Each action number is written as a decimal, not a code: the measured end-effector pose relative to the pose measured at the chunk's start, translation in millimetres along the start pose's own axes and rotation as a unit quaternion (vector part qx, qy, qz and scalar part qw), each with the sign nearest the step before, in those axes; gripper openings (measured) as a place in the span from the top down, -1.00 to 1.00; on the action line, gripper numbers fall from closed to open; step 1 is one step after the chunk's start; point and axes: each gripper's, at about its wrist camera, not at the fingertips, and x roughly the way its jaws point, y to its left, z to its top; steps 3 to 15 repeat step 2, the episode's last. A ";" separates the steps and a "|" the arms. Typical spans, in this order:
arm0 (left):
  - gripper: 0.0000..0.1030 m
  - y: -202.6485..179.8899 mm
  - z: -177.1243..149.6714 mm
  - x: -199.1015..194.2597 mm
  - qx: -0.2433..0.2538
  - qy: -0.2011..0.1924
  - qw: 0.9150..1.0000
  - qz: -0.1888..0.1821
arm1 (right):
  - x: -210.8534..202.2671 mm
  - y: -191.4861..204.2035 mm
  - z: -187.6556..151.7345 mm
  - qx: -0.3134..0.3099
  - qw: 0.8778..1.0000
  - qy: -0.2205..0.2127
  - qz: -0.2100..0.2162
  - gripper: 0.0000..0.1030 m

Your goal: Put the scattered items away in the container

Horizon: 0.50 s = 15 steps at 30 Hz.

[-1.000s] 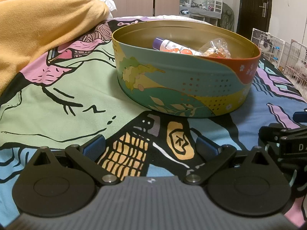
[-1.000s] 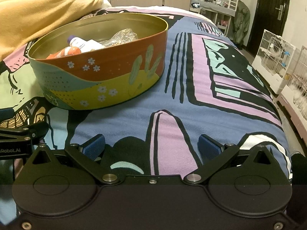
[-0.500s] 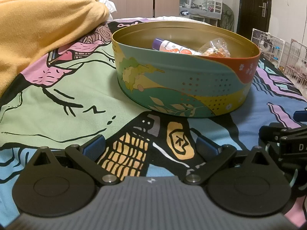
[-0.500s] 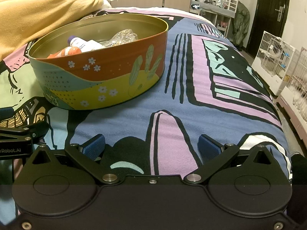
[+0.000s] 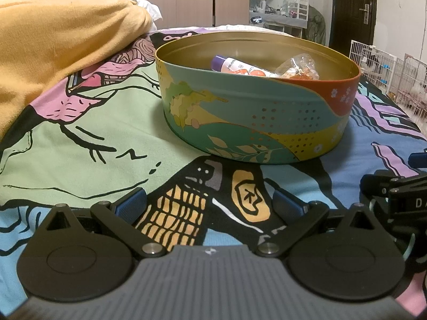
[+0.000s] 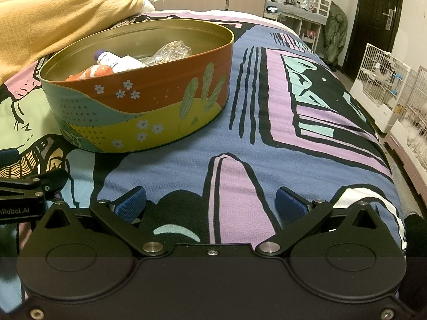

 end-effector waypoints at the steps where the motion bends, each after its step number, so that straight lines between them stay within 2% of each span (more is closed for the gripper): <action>1: -0.99 0.2 -0.1 -0.1 0.000 0.000 1.000 0.000 | -0.3 0.0 -0.1 0.000 1.000 0.000 0.000 -1.00; 15: -0.99 0.1 -0.1 -0.1 0.000 0.000 1.000 0.000 | -0.2 0.0 -0.1 0.000 1.000 0.000 0.000 -1.00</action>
